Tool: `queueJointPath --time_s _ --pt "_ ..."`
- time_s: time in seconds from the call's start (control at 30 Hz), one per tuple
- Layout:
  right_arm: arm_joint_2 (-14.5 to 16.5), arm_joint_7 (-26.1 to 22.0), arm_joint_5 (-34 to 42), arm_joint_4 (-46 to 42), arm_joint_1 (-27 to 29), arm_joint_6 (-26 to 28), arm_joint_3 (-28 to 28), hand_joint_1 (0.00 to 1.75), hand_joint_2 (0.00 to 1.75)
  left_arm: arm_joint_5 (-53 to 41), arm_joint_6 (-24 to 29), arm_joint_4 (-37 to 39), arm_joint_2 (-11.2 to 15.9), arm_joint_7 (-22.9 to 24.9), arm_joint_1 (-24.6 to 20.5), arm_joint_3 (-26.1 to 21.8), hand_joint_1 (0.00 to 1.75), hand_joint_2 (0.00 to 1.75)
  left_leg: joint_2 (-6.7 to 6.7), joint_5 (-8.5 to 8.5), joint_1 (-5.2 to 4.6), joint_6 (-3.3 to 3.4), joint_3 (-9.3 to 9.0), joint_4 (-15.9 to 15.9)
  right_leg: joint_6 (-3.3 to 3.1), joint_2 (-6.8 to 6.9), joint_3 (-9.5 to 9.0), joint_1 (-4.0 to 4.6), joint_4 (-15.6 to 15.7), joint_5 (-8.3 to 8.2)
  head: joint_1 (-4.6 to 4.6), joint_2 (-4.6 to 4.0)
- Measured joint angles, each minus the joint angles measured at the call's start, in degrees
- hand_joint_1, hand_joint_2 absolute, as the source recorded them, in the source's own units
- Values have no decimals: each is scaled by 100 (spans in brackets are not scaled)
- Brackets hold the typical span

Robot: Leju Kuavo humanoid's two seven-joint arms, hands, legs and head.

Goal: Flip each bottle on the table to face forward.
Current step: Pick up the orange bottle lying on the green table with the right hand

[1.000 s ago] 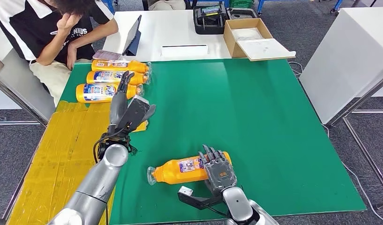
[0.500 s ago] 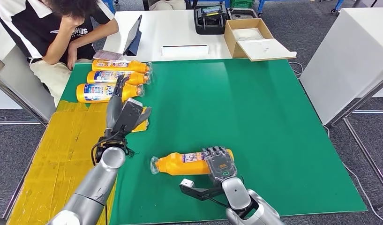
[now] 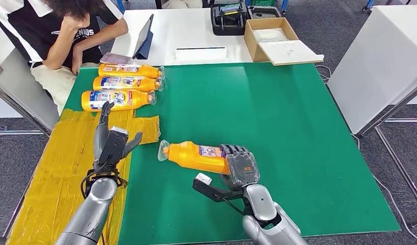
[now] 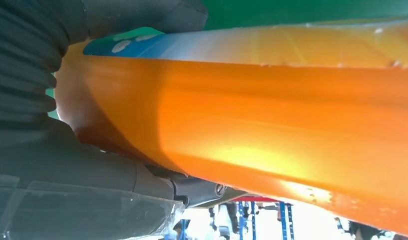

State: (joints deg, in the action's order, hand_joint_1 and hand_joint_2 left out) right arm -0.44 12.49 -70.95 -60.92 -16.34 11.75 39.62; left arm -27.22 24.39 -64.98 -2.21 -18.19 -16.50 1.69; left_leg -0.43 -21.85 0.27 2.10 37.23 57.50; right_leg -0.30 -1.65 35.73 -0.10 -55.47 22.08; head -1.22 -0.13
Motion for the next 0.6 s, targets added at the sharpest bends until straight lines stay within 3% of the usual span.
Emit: queueJointPath --time_s 0.23,0.33,0.47,0.6 --pt "80 -57 35 -2 12 71 -119 175 175 32 4 -123 68 1 103 -32 0 175 1 -2 2 -2 14 0 0 0 11 1 0 0 -2 0" --pt "217 -475 458 -8 84 845 -343 175 175 514 -172 -446 172 -64 394 -32 0 175 6 -7 1 -6 22 0 2 -3 20 0 0 1 -2 0" --pt "368 -1320 1228 -71 279 2016 -621 175 175 1904 -972 -1097 276 -192 1016 -21 0 175 10 -15 1 -9 24 0 6 -5 23 -1 0 12 -2 0" --pt "491 -1718 1541 -81 374 2485 -781 175 175 2691 -1436 -1660 343 -230 1507 2 0 175 9 -23 1 -15 25 -1 3 -6 29 0 1 18 -1 0"
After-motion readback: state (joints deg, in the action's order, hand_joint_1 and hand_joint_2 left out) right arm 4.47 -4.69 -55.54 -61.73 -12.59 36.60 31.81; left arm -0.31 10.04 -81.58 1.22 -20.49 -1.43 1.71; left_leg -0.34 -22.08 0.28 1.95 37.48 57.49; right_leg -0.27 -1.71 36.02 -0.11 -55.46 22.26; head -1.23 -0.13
